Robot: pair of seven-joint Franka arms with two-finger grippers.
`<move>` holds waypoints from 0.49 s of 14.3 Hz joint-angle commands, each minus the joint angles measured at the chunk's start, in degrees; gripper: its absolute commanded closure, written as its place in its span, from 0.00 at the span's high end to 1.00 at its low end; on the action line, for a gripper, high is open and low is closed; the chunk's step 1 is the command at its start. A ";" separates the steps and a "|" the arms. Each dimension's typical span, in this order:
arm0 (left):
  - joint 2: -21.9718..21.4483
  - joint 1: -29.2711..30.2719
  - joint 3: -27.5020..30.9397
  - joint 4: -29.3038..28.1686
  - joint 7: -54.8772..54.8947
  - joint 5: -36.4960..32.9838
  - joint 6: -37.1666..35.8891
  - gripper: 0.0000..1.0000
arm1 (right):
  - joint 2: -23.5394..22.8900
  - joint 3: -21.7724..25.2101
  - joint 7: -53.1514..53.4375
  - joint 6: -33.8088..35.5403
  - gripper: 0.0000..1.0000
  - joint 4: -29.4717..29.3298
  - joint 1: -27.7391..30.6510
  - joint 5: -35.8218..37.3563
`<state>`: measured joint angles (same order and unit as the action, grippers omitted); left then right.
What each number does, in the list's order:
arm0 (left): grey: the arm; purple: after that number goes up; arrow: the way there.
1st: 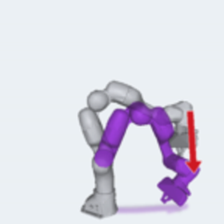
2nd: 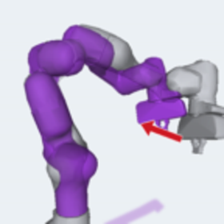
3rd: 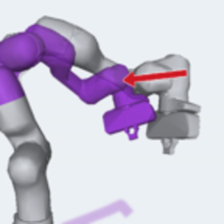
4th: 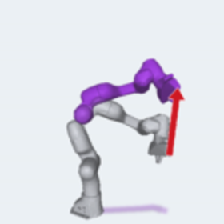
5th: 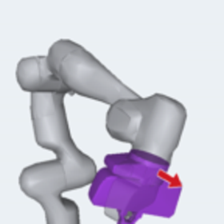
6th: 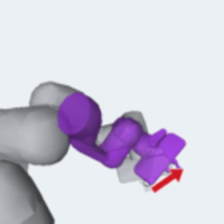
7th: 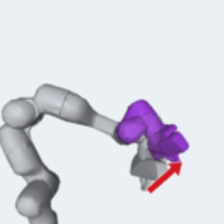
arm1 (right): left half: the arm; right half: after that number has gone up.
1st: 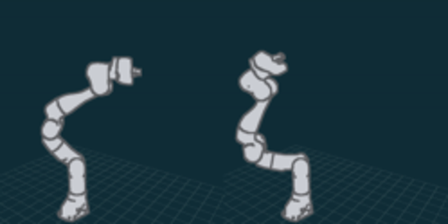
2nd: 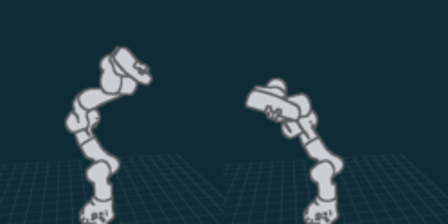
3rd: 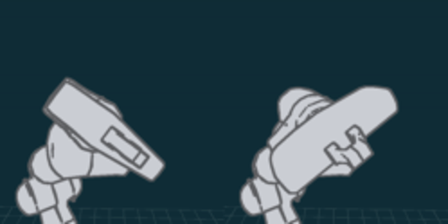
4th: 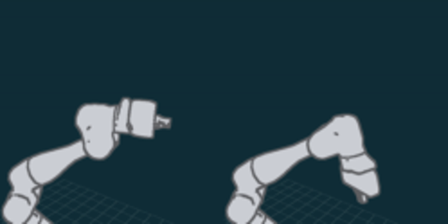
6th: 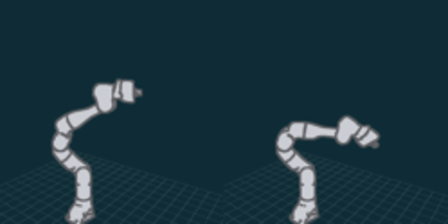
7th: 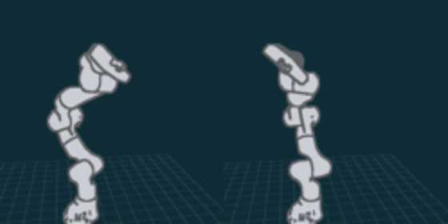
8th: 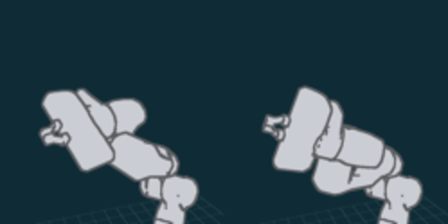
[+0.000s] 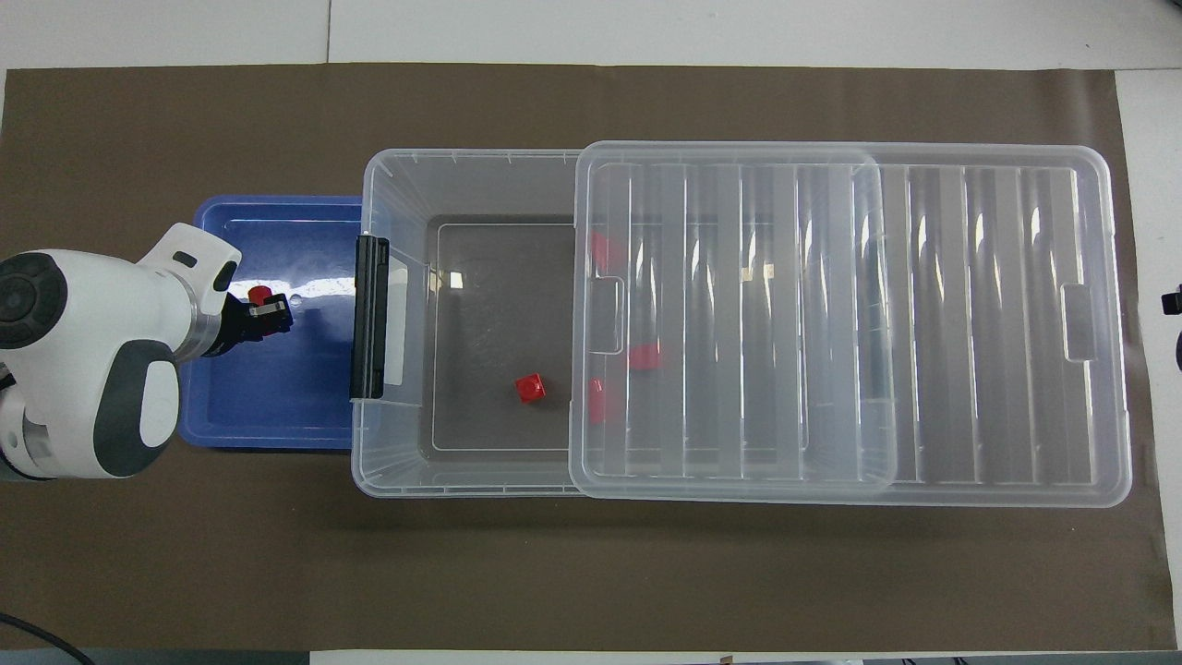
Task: Place red block in blue tray from box
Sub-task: 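Lower the red block into the blue tray and open the left gripper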
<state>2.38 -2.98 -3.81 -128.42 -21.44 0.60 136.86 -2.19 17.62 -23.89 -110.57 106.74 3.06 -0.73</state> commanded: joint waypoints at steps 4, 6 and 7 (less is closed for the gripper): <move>3.86 0.34 -0.41 0.27 -4.76 -1.04 4.91 0.30 | 0.34 -0.31 1.39 -3.16 0.00 3.47 0.01 -0.76; 3.86 0.26 -0.41 0.53 -4.49 -1.04 4.38 1.00 | 0.52 -0.66 3.22 -3.33 0.00 4.08 -0.25 -0.76; 3.94 0.26 -0.41 0.62 -4.32 -1.04 4.29 1.00 | 0.61 -0.92 5.32 -3.77 0.00 4.61 -0.69 -0.76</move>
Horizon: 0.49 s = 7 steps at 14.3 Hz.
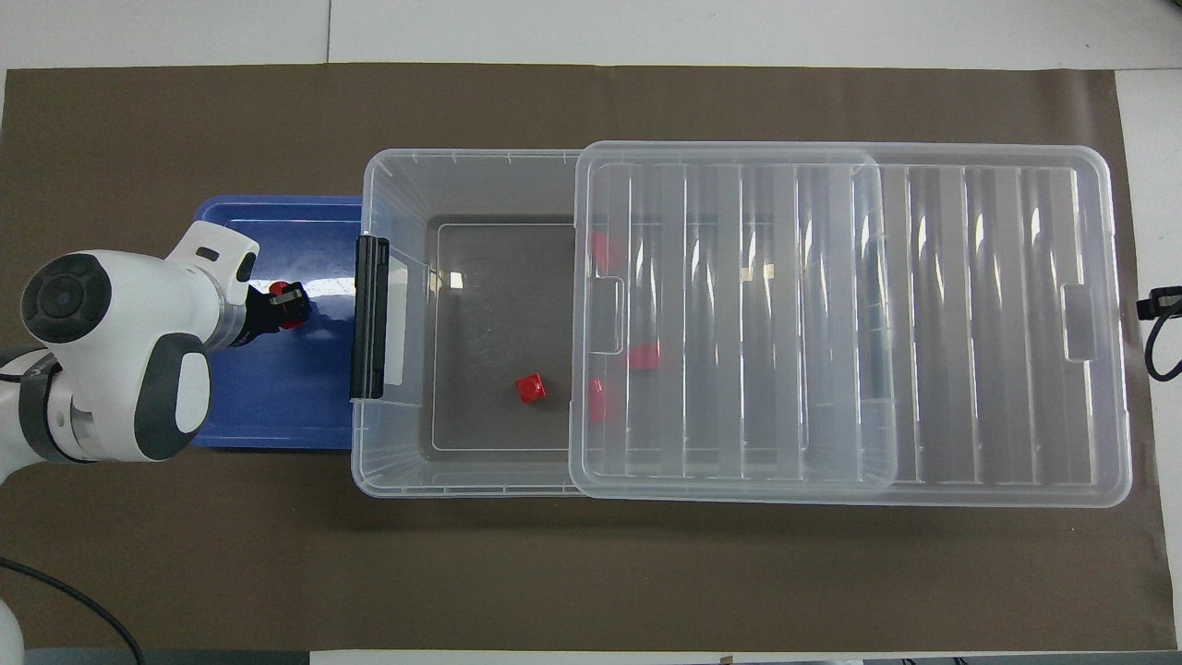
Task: Place red block in blue tray from box
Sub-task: 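Lower the red block into the blue tray and open the left gripper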
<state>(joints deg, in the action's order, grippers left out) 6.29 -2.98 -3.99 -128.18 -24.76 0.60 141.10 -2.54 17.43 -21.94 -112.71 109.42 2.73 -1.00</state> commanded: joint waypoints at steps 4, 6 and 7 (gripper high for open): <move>-0.49 0.17 -0.23 2.66 -0.20 -1.04 -1.78 1.00 | 1.13 -1.17 6.47 -1.64 0.00 2.55 -2.82 -0.49; -1.10 -0.09 -0.23 5.38 2.60 -1.13 -5.55 1.00 | 1.22 -1.43 7.79 -1.46 0.00 2.55 -3.96 -0.49; -1.28 -0.44 -0.23 7.14 4.62 -1.13 -7.84 1.00 | 1.22 -1.61 8.49 -1.46 0.00 2.55 -4.05 -0.49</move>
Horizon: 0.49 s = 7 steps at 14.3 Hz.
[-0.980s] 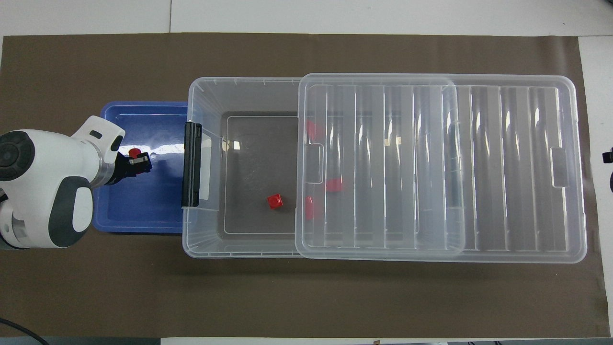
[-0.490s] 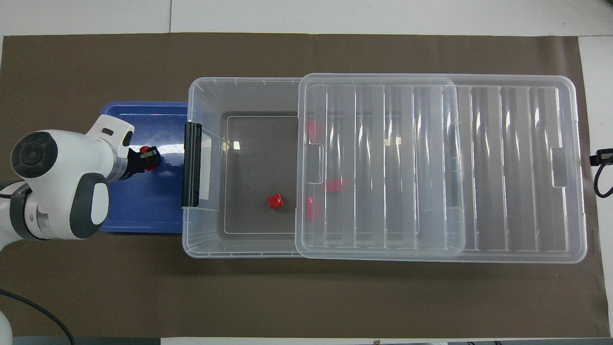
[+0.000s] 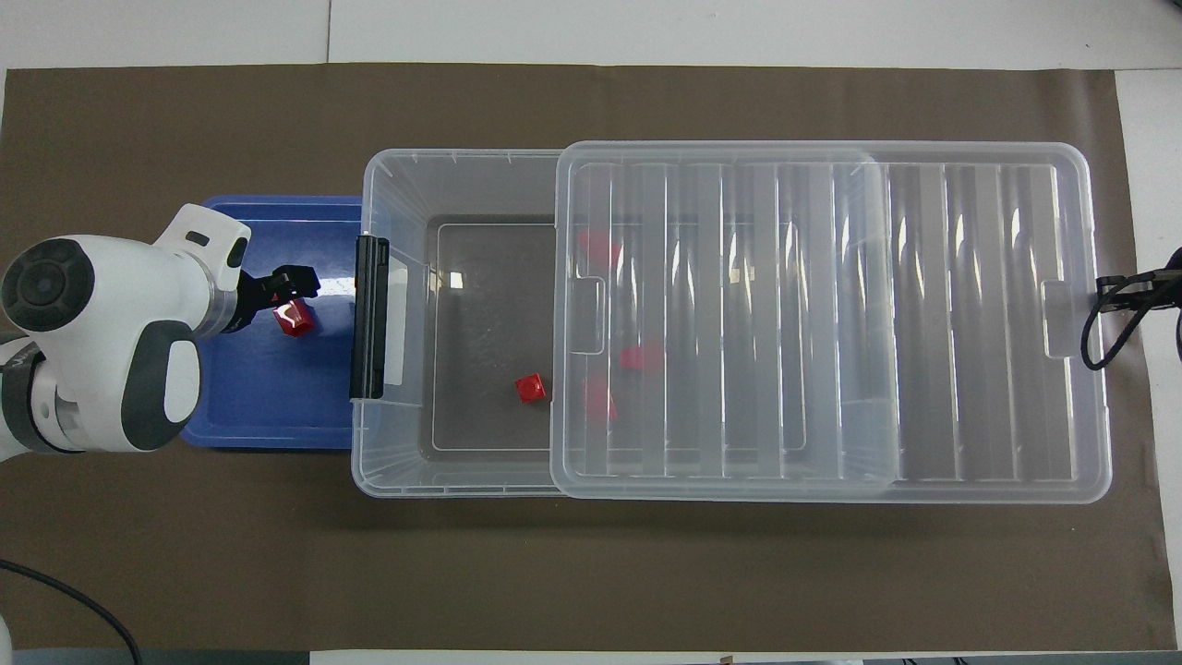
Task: Place red block in blue tray from box
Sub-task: 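Lower the red block into the blue tray and open the left gripper, then withdraw the left gripper while the right gripper slides the lid closed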
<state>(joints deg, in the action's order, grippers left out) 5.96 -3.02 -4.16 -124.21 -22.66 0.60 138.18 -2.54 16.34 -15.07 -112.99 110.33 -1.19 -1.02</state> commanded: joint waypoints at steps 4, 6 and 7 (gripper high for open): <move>-1.56 -0.67 -0.40 10.03 10.95 -1.12 -12.65 1.00 | 1.31 -4.90 7.15 -0.83 0.00 1.64 -0.13 -0.48; -2.87 -0.76 -0.76 12.14 14.90 -1.12 -15.73 1.00 | 1.31 -7.28 10.57 -0.83 0.00 1.64 -0.13 -0.48; -4.01 -0.85 -0.84 12.76 16.14 -1.12 -16.97 1.00 | 1.31 -8.07 11.63 -0.83 0.00 1.64 -0.13 -0.48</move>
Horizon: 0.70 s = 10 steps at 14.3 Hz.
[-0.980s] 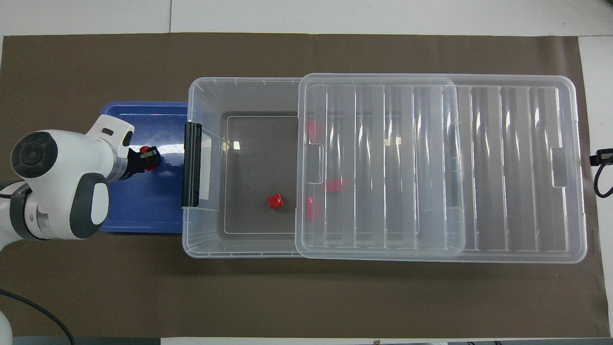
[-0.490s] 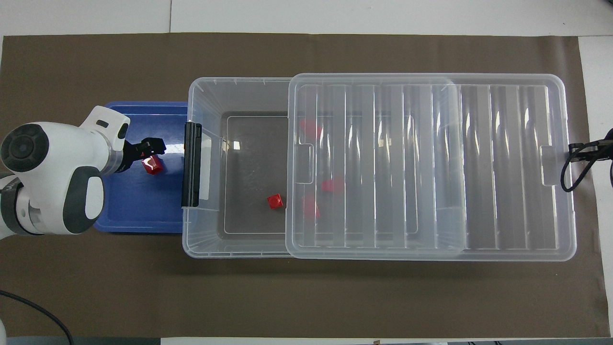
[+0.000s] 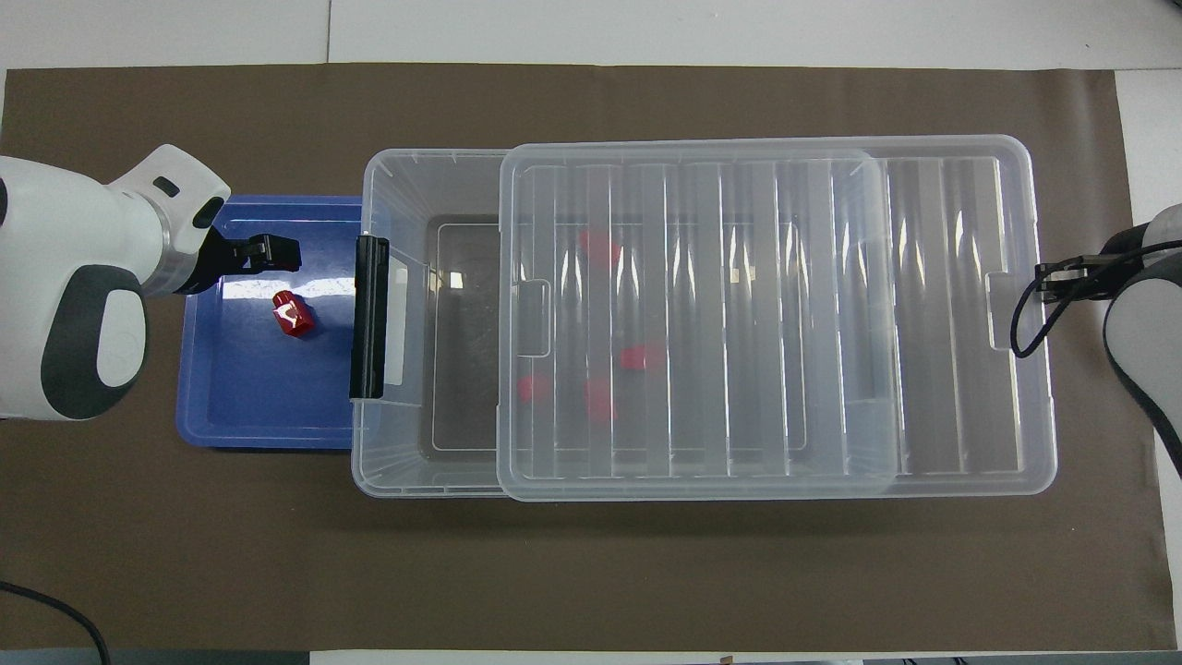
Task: Place red block in blue tray from box
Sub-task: 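Withdraw the left gripper while the right gripper slides the lid closed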
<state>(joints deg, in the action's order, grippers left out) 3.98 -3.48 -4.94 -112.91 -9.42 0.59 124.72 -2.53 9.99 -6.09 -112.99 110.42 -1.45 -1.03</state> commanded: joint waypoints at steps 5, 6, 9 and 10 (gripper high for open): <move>-3.98 -0.57 -0.60 11.18 5.11 -1.12 -16.22 1.00 | 1.47 -6.29 8.98 -0.83 0.00 1.55 0.13 -0.46; -3.63 -0.13 -0.60 13.92 6.51 -1.04 -19.13 1.00 | 1.65 -7.08 10.30 -0.83 0.00 1.55 0.13 -0.46; -3.54 0.22 0.27 19.38 10.12 -0.51 -25.91 1.00 | 1.65 -8.58 12.15 -0.65 0.00 1.55 0.13 -0.46; -3.54 0.83 0.45 20.44 10.91 -0.51 -27.49 1.00 | 1.65 -8.85 13.03 -0.65 0.00 1.55 0.13 -0.46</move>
<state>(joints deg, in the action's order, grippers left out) -0.65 -3.36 -4.92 -95.85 -0.85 0.60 101.12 -2.24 2.16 5.27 -112.99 110.45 -1.86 -1.03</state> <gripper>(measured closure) 0.000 0.991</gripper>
